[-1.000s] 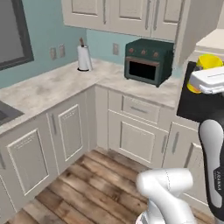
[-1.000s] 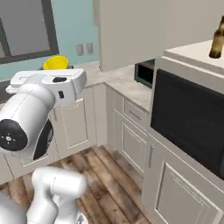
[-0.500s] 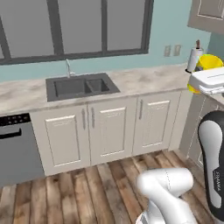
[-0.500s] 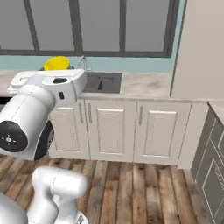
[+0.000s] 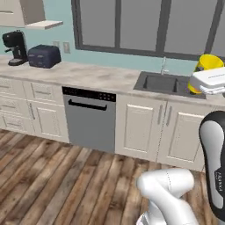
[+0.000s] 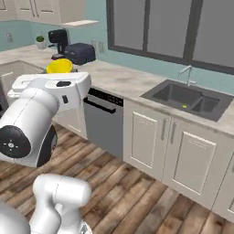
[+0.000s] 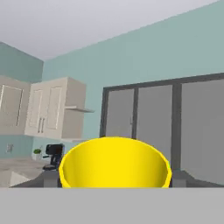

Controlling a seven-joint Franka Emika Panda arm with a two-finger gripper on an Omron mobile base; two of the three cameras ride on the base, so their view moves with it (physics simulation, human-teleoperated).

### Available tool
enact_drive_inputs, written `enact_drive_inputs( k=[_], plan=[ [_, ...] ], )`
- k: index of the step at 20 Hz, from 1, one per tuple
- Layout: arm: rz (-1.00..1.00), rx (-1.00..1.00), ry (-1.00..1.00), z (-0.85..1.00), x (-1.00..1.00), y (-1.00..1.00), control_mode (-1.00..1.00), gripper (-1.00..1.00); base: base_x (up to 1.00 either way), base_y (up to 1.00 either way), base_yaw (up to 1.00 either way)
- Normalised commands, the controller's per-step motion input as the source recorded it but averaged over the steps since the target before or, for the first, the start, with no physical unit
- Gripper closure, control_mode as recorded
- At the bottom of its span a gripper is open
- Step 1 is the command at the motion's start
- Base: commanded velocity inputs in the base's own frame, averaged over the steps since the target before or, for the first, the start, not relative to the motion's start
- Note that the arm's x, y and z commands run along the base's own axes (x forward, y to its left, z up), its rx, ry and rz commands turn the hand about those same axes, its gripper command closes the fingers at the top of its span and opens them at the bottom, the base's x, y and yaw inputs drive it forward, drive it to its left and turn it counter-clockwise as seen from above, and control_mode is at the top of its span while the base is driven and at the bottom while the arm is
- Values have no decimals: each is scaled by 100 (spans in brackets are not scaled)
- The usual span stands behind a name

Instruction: Open the cabinet directly in front. Then move the beer and the cup to the dining counter with the jar on it.

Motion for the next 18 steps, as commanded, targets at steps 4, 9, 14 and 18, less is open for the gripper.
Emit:
enact_drive_inputs(
  k=[4, 9, 14, 18],
  plan=[
    [0, 0, 0, 0, 0, 0, 100, 100, 1, 0, 90],
    [0, 0, 0, 0, 0, 0, 100, 100, 4, 1, 86],
    [0, 0, 0, 0, 0, 0, 100, 100, 11, 2, 80],
    [0, 0, 0, 0, 0, 0, 100, 100, 10, 0, 24]
  ],
)
